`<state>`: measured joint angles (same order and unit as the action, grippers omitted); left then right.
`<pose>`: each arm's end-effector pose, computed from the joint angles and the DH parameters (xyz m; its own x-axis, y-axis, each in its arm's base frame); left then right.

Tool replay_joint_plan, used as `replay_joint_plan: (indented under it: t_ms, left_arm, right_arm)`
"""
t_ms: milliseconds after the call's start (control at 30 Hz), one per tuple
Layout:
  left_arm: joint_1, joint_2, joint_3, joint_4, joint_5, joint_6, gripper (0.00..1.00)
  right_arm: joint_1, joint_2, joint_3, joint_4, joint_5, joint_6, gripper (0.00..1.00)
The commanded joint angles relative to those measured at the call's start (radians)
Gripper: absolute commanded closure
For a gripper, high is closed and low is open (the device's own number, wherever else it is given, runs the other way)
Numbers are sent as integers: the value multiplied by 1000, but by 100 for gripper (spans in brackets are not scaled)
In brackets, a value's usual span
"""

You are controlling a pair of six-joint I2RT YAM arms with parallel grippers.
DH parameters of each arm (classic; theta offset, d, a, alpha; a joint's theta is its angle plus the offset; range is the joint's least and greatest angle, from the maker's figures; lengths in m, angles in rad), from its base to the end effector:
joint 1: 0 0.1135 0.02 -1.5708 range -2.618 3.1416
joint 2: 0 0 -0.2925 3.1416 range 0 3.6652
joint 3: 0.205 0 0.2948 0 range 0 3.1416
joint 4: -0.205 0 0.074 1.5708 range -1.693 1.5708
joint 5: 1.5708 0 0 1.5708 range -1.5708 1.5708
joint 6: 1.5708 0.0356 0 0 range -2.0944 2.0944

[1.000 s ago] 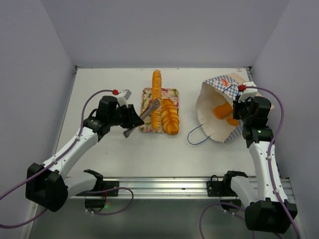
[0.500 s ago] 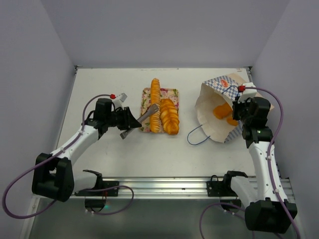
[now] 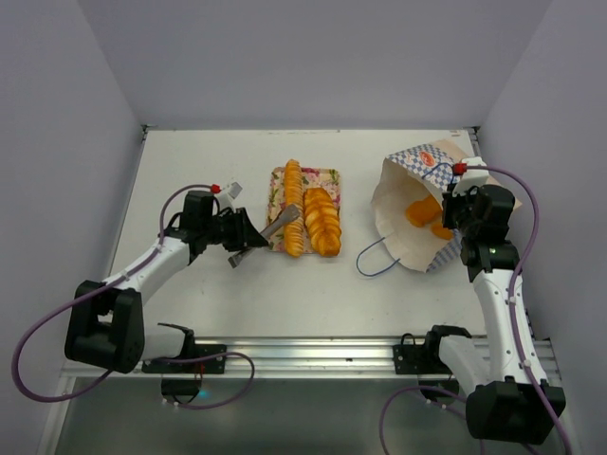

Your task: Take the fake bread out of the paper bag

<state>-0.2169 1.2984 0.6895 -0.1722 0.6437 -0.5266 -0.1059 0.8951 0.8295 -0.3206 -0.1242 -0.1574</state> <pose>0.2739 -0.0822 0.2072 -0.8901 -0.2155 -0.4016 0.1631 0.6722 -0.7222 0.2294 -0.0200 0.3415 -0.3685 -0.1172 -0.9222 -0.0678 0.9928 -0.0991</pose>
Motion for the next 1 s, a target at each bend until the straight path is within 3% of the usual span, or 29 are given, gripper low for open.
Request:
replay_joint_plan:
  t_ms: [0, 433, 967]
  left_arm:
    - [8, 7, 4, 71, 36, 24, 97]
    - [10, 25, 19, 46, 16, 30, 69]
    - [10, -1, 71, -26, -29, 54, 53]
  right_arm:
    - [-8, -15, -3, 37, -5, -2, 100]
    - [-8, -16, -4, 35, -12, -4, 100]
    - [-8, -18, -4, 37, -15, -4, 100]
